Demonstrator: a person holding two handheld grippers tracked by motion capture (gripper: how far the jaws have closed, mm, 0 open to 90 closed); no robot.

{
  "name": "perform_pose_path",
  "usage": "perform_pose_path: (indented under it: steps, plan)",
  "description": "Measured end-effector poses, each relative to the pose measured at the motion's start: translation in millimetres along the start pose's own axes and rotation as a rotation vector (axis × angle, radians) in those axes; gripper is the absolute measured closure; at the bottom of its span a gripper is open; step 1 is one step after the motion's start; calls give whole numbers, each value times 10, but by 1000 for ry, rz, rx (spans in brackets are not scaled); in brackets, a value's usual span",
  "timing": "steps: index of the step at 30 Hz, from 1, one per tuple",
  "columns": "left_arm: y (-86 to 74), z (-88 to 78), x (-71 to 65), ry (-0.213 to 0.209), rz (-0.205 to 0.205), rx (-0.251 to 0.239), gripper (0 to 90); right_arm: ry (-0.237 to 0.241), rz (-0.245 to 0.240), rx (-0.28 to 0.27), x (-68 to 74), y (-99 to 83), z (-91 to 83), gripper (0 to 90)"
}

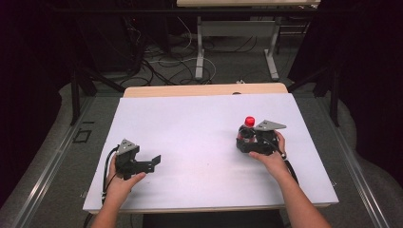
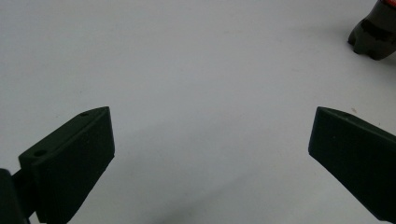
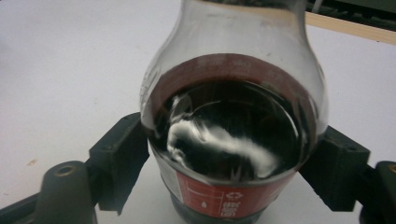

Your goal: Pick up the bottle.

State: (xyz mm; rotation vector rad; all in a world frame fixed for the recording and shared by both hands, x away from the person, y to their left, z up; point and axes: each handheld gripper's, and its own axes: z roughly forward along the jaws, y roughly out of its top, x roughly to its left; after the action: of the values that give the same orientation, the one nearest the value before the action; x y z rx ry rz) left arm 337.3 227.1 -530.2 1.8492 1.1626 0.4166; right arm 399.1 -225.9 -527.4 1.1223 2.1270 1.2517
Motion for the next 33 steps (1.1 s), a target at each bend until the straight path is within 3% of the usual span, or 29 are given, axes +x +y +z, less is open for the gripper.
perform_pose_path:
  steps: [4,24,33]
  plan:
    - [3,-5,1,-2,-1,2,7,-8,-13,0,-20,10,14,270]
    - [4,-16,8,1,-9,-2,7,26,-7,-2,-76,15,38,275]
    - [5,-17,10,1,-11,-3,7,14,-1,22,-48,36,27,280]
